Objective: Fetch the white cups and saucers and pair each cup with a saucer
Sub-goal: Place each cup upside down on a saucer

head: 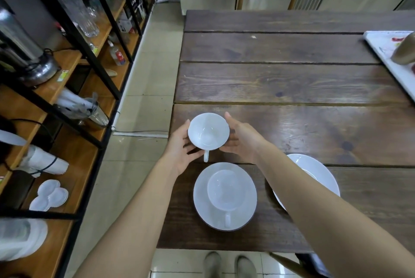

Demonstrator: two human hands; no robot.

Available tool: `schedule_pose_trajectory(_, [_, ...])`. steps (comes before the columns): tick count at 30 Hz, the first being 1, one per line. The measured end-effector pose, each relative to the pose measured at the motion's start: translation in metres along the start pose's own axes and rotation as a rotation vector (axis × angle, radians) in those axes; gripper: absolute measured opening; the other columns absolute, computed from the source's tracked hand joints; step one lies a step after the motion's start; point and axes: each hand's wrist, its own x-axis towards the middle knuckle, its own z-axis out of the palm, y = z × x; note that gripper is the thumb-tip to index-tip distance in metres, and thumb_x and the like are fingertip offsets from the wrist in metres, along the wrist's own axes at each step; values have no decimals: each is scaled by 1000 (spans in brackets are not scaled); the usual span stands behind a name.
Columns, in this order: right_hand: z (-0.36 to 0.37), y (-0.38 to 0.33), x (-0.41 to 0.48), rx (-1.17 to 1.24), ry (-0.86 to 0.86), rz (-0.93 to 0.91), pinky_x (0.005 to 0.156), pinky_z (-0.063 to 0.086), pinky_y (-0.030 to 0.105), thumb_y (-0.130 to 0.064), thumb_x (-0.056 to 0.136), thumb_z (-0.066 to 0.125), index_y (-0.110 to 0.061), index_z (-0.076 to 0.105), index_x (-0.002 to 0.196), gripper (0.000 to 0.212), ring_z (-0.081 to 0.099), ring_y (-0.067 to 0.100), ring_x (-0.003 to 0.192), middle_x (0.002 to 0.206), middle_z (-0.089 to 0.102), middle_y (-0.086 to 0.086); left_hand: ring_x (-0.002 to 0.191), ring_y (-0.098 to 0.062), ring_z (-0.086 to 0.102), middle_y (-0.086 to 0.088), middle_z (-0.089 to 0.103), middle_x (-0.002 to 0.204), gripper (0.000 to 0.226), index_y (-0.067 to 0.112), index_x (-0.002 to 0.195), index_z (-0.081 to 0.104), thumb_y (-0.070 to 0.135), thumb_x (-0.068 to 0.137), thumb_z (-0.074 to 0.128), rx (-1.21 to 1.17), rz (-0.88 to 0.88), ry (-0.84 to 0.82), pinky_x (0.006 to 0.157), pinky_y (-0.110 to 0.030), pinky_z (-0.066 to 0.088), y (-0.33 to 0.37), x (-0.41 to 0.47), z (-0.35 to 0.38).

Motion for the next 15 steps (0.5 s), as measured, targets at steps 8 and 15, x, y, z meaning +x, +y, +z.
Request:
schedule_pose_trajectory(8, [-38,-11,-19,53,161,-115,78,59,42,-41,91,56,-13,59,116,38,66,31,100,120,63,14,95,-27,63,-3,59,111,32,24,110,56,43,85,59,275,168,-16,65,-41,59,15,-12,42])
schedule_pose_trajectory(15, [-102,6,-58,45,359,-152,54,59,31,-41,89,57,-18,63,101,27,68,27,88,106,65,9,93,-28,64,-5,61,106,20,27,93,60,45,85,57,415,140,-179,55,-33,59,-11,-27,101])
